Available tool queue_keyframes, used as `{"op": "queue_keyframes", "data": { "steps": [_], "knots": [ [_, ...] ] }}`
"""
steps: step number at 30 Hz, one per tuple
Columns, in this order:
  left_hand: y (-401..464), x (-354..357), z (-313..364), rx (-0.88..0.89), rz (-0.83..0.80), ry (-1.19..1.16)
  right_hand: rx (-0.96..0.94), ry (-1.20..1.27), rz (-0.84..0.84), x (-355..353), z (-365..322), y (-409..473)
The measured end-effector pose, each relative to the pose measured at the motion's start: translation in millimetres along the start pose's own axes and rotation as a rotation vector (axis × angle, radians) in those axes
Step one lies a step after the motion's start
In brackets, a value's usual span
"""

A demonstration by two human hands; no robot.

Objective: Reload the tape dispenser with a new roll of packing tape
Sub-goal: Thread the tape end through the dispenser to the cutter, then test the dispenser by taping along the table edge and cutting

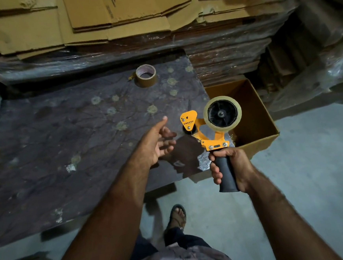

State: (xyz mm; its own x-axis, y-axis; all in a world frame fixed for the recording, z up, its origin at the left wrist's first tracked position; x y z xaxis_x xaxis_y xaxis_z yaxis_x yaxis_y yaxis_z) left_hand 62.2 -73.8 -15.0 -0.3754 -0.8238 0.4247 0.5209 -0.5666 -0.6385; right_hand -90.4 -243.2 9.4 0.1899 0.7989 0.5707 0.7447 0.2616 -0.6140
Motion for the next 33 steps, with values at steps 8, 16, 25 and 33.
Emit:
{"op": "queue_keyframes", "data": {
  "steps": [8,16,25,33],
  "knots": [
    [-3.0,17.3,0.9,-0.215,-0.186,0.099,0.061,-0.122,-0.018,1.2,-2.1,-3.8],
    [2.5,27.3,-12.4,-0.257,-0.249,0.105,0.056,-0.138,0.021,-13.4,-0.9,-18.8],
    [28.8,27.7,-7.0,-0.174,-0.264,0.256,0.054,-0.179,0.068,-28.8,1.3,-25.3],
    [77.0,40.5,5.7,-0.203,-0.219,0.865,-0.114,-0.562,0.319,-56.8,15.1,-8.9]
  ]
}}
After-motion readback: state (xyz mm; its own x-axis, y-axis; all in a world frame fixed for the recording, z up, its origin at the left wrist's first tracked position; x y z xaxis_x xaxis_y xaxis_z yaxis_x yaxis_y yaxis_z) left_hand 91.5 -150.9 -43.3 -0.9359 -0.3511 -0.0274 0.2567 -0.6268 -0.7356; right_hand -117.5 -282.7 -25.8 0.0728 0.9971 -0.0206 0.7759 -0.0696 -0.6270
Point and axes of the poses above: each hand's wrist, its own y-axis towards the middle knuckle, its own x-axis out of the palm, z = x × y, the point moved 5 cm from there along y, towards the middle knuckle, and after that the axes turned 15 degrees about -z, right-handed, at the moved point
